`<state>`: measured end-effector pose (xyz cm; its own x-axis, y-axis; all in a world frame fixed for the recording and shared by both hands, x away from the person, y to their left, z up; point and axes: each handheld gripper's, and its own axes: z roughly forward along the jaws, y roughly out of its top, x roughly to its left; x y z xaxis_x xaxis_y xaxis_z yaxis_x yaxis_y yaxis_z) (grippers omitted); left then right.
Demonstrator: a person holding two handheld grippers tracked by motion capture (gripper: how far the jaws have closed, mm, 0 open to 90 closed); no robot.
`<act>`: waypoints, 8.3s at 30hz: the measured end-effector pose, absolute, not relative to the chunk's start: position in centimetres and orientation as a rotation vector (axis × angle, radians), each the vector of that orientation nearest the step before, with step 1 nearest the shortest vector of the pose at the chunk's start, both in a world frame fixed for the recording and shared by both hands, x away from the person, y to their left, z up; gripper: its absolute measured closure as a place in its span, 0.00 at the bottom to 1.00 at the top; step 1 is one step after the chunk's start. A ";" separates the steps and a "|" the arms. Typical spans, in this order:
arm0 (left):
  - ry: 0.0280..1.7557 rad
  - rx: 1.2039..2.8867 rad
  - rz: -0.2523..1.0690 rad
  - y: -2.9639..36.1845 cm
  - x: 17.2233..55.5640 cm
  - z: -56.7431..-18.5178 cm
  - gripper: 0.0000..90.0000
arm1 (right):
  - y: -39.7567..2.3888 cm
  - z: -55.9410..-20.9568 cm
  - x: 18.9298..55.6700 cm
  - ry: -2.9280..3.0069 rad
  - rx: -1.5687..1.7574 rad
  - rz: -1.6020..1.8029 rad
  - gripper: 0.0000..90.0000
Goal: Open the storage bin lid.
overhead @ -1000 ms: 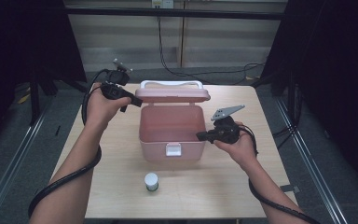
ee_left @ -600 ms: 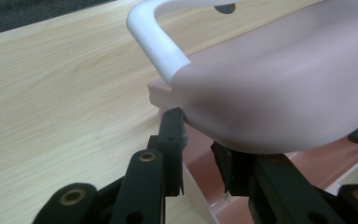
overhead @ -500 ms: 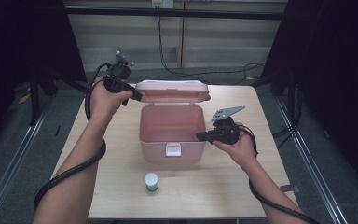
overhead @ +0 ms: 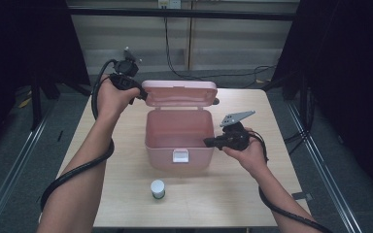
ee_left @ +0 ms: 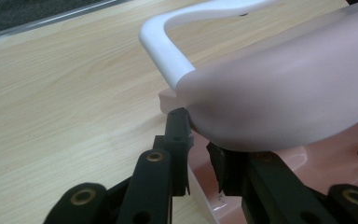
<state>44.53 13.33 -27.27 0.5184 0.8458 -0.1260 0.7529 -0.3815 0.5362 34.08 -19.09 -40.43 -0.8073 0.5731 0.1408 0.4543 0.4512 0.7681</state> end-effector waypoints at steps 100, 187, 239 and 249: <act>1.378 2.197 0.223 12.2 52.0 -27.2 0.97 | -18.6 -41.0 34.6 2.602 0.842 1.243 1.00; 1.494 2.153 0.157 11.4 58.8 -34.7 0.94 | -18.6 -41.0 34.8 2.609 0.827 1.243 1.00; 1.423 2.194 0.107 14.7 52.3 -33.6 0.46 | -19.0 -39.8 34.5 2.533 0.892 1.216 0.90; 1.408 2.229 0.074 15.0 50.8 -33.8 0.41 | -20.2 -38.7 34.0 2.489 0.925 1.236 0.79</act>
<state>50.79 15.04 -33.83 0.4643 0.8597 -0.2131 0.8324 -0.3414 0.4366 33.98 -20.16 -38.74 -0.7802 0.6199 0.0841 0.4417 0.4506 0.7758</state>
